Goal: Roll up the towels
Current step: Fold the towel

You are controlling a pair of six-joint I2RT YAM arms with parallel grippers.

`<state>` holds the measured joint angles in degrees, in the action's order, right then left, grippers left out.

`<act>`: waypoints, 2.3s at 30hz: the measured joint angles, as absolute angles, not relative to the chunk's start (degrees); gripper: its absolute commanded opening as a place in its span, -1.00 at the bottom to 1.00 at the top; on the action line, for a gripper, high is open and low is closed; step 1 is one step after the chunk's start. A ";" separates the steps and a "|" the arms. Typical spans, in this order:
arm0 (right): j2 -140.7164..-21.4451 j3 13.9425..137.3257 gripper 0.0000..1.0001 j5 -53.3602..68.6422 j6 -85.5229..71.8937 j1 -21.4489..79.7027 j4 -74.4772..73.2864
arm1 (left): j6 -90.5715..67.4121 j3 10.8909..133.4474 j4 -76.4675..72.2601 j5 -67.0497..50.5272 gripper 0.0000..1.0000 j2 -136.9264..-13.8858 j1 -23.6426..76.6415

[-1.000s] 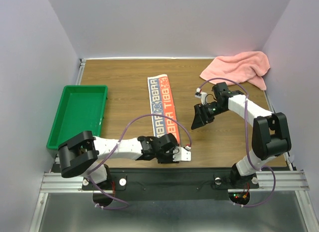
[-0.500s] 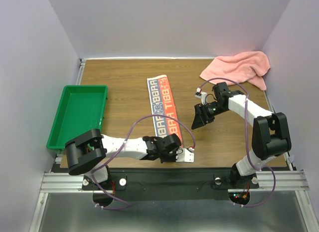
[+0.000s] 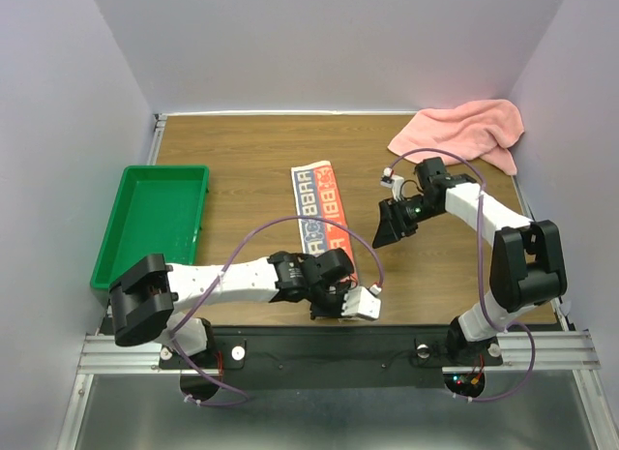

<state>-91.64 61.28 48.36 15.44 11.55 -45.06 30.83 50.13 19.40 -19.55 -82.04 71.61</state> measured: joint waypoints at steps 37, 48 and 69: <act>-92.55 63.77 0.34 49.04 16.75 10.09 -45.58 | 45.52 70.74 23.24 -23.05 -1.00 -101.73 44.51; -93.14 63.77 0.34 49.15 16.97 10.09 -45.65 | 46.65 72.14 22.74 -22.28 -1.00 -104.01 43.31; -93.89 63.77 0.10 49.67 17.19 10.09 -45.82 | 45.74 72.53 23.92 -23.97 0.08 -103.85 39.29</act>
<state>-93.89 63.77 49.67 17.19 10.09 -45.82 45.74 72.53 23.92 -23.97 -103.85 39.29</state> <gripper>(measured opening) 0.587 0.438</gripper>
